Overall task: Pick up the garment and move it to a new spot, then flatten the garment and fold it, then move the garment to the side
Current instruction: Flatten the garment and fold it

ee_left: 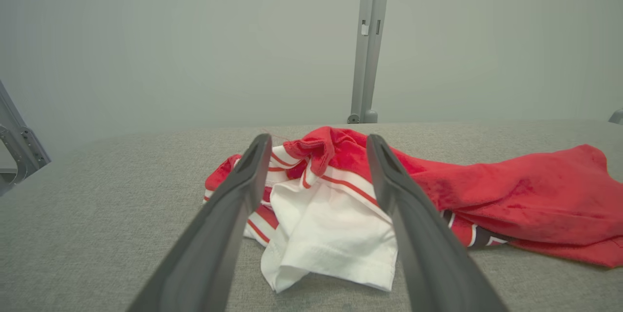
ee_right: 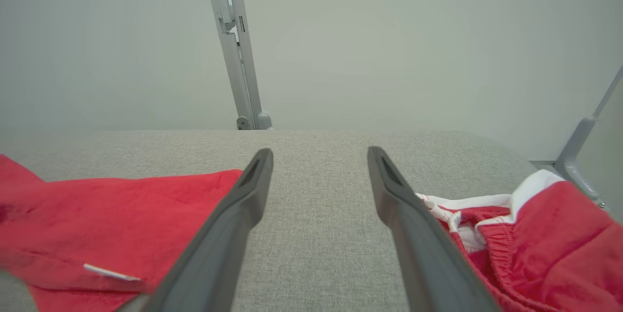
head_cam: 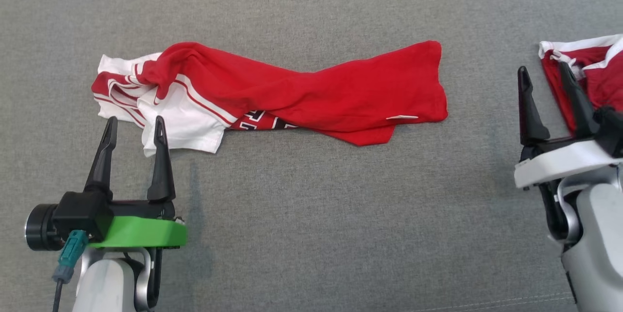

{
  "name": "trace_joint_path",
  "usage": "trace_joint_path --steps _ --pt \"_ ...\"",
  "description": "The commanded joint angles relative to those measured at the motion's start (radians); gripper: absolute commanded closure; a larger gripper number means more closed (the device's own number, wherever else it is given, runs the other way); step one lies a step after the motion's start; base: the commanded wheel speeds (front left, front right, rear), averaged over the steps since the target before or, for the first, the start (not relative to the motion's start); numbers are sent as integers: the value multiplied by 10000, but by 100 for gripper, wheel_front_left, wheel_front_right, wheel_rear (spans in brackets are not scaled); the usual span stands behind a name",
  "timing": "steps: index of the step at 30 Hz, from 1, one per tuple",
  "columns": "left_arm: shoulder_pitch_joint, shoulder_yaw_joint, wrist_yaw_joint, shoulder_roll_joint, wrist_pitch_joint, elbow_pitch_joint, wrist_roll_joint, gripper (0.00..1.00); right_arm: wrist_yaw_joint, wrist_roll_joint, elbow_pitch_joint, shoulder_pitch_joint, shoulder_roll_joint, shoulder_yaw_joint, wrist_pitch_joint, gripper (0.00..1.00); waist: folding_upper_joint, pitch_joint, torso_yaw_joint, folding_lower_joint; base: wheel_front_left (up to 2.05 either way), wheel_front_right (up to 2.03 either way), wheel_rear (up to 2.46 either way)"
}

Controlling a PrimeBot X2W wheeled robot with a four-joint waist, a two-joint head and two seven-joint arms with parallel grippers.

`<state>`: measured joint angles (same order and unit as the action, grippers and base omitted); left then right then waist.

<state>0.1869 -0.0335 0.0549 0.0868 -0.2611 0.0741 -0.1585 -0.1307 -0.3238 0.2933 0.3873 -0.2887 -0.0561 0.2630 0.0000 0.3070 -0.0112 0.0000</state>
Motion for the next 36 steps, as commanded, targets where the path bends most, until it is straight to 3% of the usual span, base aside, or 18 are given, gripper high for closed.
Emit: trace_joint_path --steps 1,7,15,30,36 --pt "-154 60 41 121 -29 65 -71 0 1 186 -222 -359 216 78 42 0 0 -466 -244 0 0 0 0" --pt "-654 244 82 394 20 380 -189 0 4 1047 -1360 -1674 900 228 -139 0 0 -1057 -401 0 0 0 0" --pt "-1455 300 98 540 354 361 -414 0 4 1336 -2257 -2820 1385 235 -553 0 0 -1565 -626 0 0 0 0" --pt "-1313 141 168 719 754 374 -668 0 4 1279 -2764 -3044 1592 340 -791 0 0 -1481 -663 0 0 0 0" --pt "-533 23 434 901 1725 947 -1283 0 4 1213 -2847 -2762 1625 211 -813 0 0 -1033 -692 0 0 0 0"
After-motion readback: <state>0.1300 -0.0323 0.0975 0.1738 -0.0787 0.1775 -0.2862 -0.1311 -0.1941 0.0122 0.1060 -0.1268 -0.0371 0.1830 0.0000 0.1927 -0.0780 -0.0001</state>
